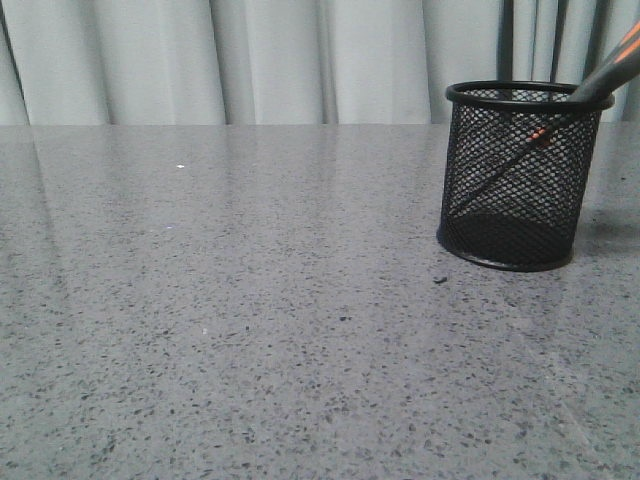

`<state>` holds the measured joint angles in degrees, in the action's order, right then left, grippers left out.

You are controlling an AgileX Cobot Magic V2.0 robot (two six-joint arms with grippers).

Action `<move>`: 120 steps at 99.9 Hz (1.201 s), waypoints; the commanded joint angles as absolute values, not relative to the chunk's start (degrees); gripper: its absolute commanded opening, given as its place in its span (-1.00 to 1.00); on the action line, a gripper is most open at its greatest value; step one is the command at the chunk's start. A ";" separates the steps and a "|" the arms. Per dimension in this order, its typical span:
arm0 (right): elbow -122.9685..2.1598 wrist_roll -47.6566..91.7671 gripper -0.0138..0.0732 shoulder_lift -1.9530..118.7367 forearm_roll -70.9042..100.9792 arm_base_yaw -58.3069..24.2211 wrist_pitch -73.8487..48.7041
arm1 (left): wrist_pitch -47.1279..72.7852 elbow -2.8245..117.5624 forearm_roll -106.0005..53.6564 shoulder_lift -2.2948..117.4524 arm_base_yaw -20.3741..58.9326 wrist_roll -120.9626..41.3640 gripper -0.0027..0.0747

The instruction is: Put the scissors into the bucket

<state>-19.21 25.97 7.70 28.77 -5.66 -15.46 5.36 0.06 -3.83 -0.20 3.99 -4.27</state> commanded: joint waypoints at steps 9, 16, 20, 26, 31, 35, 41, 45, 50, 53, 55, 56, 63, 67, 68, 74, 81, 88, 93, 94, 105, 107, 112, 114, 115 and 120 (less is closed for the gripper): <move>-17.91 18.74 -0.84 8.27 15.40 -5.18 -6.36 | 1.22 -0.90 -4.49 -1.73 3.82 -3.59 -0.98; -15.50 10.13 -0.84 8.27 5.14 -4.94 -3.58 | 1.22 -0.90 -4.49 -1.73 3.82 -3.59 -0.98; -14.22 7.09 -0.84 8.27 1.90 -4.44 -2.64 | 1.22 -0.90 -4.49 -1.73 3.82 -3.59 -0.98; -11.97 6.34 -0.84 8.14 1.17 -3.41 -2.25 | 1.22 -0.90 -4.49 -1.73 3.82 -3.59 -0.98; -10.17 6.34 -0.84 7.66 1.17 -2.45 -2.25 | 1.22 -0.90 -4.49 -1.73 3.82 -3.59 -0.98; -8.60 6.34 -0.84 7.01 1.17 -1.86 -2.25 | 1.22 -0.90 -4.49 -1.73 3.82 -3.59 -0.98; -6.49 6.34 -0.84 5.44 1.17 -1.23 -2.25 | 1.22 -0.90 -4.49 -1.73 3.82 -3.59 -0.98; -4.96 6.34 -0.84 4.33 1.17 -1.23 -2.25 | 1.22 -0.90 -4.49 -1.73 3.82 -3.59 -0.98; -3.11 6.34 -0.84 2.60 1.28 -1.23 -2.25 | 1.22 -0.90 -4.49 -1.73 3.82 -3.59 -0.98; -1.74 6.34 -0.84 1.30 1.54 -1.23 -2.25 | 1.22 -0.90 -4.49 -1.73 3.82 -3.59 -0.98; -1.20 6.34 -0.84 0.52 1.68 -1.23 -2.22 | 1.22 -0.90 -4.49 -1.73 3.82 -3.59 -0.98; -0.65 6.34 -0.84 0.25 1.68 -1.23 -2.13 | 1.22 -0.90 -4.49 -1.73 3.82 -3.59 -0.98; 2.13 6.34 -0.84 -1.76 2.34 -1.23 -0.91 | 1.22 -0.90 -4.49 -1.73 3.82 -3.59 -0.98; 2.13 6.34 -0.84 -1.50 2.58 -1.23 -2.97 | 1.22 -0.90 -4.49 -1.73 3.82 -3.59 -0.98; 2.13 6.34 -0.84 -1.52 2.58 -1.23 -3.27 | 1.22 -0.90 -4.49 -1.73 3.82 -3.59 -0.98; 2.13 6.34 -0.84 -1.52 1.76 -1.23 -3.30 | 1.22 -0.90 -4.49 -1.61 3.82 -3.59 -0.98; 2.13 6.34 -0.84 -1.52 0.78 -1.23 -3.20 | 1.22 -0.90 -4.49 -1.61 3.82 -3.59 -0.98; 2.13 6.34 -0.84 -1.52 0.78 -1.23 -3.20 | 1.22 -0.90 -4.49 -1.61 3.82 -3.59 -0.98; 2.13 6.34 -0.84 -1.52 0.78 -1.23 -3.20 | 1.22 -0.90 -4.49 -1.61 3.82 -3.59 -0.98; 2.13 6.34 -0.84 -1.52 0.78 -1.23 -3.08 | 1.22 -0.90 -4.49 -1.61 3.82 -3.59 -0.98; 2.13 6.34 -0.84 -1.52 0.78 -1.23 -3.07 | 1.22 -0.90 -4.49 -1.61 3.82 -3.59 -0.98; 2.13 6.34 -0.84 -1.52 0.78 -1.23 -3.07 | 1.22 -0.90 -4.49 -1.61 3.82 -3.59 -0.98; 2.13 6.34 -0.84 -1.52 0.78 -1.23 -3.07 | 1.22 -0.90 -4.49 -1.61 3.82 -3.59 -0.98; 2.13 6.34 -0.84 -1.52 0.78 -1.23 -3.07 | 1.22 -0.90 -4.49 -1.61 3.82 -3.59 -0.98; 2.13 6.34 -0.84 -1.52 0.78 -1.23 -3.07 | 1.22 -0.90 -4.49 -1.61 3.82 -3.59 -0.98; 2.13 6.34 -0.84 -1.52 0.78 -1.23 -3.07 | 1.22 -0.90 -4.49 -1.61 3.82 -3.59 -0.98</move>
